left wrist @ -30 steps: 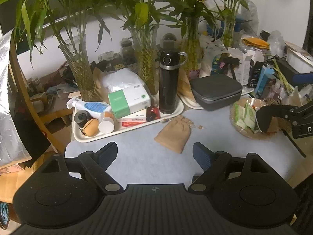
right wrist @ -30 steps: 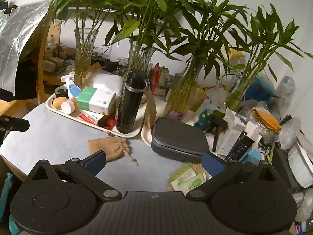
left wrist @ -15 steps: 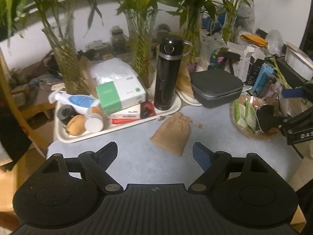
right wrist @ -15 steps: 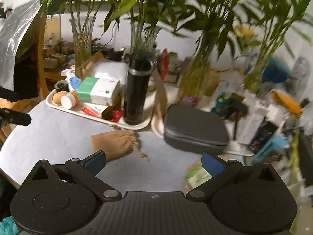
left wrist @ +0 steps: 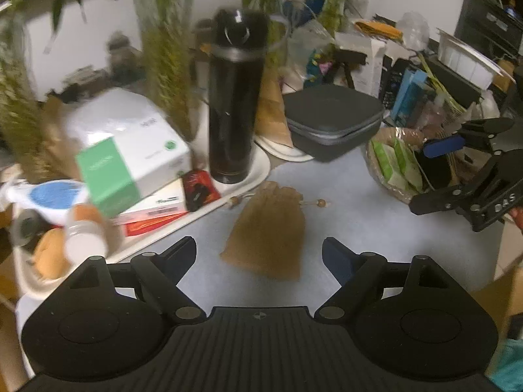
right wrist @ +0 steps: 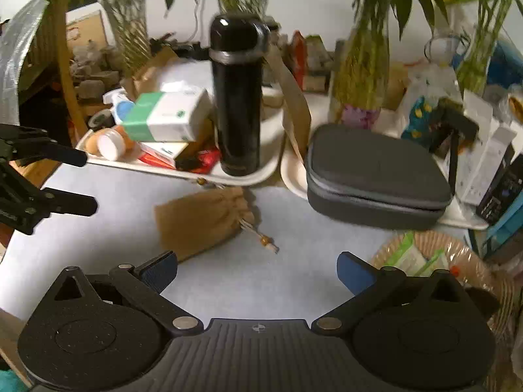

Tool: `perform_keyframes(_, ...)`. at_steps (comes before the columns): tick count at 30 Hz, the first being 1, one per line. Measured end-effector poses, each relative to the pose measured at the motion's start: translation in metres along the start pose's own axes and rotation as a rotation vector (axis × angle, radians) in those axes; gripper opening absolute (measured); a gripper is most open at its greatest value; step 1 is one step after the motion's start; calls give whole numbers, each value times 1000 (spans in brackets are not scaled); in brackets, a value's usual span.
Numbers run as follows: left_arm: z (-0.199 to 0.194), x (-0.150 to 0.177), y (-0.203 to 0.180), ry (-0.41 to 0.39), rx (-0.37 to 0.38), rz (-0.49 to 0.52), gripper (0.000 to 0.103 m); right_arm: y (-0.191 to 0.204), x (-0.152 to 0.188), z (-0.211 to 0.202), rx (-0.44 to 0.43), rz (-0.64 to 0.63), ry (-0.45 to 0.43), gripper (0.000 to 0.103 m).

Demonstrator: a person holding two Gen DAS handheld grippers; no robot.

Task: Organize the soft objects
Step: 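Lower the left gripper onto the tan drawstring pouch and close on it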

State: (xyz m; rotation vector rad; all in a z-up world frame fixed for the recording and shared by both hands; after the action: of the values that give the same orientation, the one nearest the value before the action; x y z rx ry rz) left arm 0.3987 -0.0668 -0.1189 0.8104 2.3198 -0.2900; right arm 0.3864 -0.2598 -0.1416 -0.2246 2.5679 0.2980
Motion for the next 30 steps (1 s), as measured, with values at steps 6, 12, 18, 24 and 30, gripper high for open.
perform_keyframes(6, 55, 8, 1, 1, 41, 54, 85, -9, 9, 15, -27, 5, 22, 103)
perform_keyframes(12, 95, 19, 1, -6, 76, 42, 75, -5, 9, 26, -79, -28, 31, 103)
perform_keyframes(18, 110, 30, -3, -3, 32, 76, 0, 7, 7, 38, -201, -86, 42, 103)
perform_keyframes(24, 106, 37, 0, -27, 45, 74, 0, 29, 15, 57, -396, -165, 119, 103)
perform_keyframes(30, 93, 39, 0, -58, 47, 72, 0, 49, 28, 76, -571, -211, 222, 92)
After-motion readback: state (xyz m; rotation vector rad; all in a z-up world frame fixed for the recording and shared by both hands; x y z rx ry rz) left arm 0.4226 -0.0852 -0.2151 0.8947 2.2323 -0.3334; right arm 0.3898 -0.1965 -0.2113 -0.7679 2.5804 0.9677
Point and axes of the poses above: each gripper's, at about its wrist camera, not at the fingertips, and z roughly the way its jaws point, y to its left, x to its underside, the point moved 7 cm from there along z, roughly the way its jaws point, and after that the axes turned 7 degrees about -x, right-handed, at the moved point
